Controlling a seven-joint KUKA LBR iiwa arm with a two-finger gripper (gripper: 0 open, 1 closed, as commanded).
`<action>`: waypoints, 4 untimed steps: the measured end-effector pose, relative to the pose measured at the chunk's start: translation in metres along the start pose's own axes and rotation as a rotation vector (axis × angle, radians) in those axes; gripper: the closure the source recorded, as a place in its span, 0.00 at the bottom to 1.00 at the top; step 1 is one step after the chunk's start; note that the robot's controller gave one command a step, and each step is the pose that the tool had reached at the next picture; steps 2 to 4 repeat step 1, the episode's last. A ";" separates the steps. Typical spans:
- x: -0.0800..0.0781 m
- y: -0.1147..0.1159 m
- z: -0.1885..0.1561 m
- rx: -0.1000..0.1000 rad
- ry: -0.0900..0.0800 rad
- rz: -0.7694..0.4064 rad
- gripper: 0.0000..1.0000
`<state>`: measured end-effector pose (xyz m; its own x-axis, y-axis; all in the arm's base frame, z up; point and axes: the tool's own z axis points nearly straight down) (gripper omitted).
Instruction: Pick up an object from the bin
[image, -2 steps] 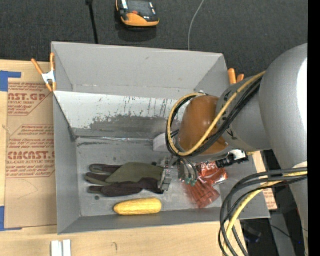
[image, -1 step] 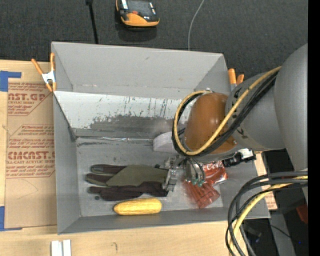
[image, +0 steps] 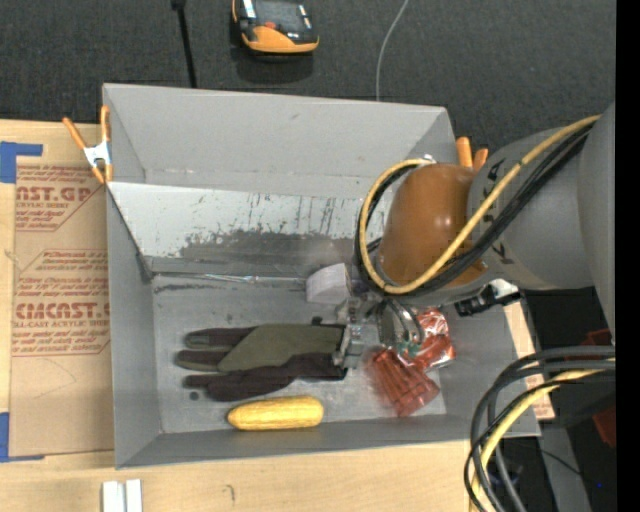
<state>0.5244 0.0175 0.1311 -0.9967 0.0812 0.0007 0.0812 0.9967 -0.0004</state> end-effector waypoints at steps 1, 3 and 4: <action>0.000 0.024 -0.112 -0.001 -0.003 0.023 1.00; 0.000 0.024 -0.112 -0.001 -0.003 0.023 1.00; 0.000 0.024 -0.112 -0.001 -0.003 0.023 1.00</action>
Offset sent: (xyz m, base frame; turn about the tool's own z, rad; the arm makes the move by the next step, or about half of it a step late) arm 0.0000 0.0000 0.0000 0.0000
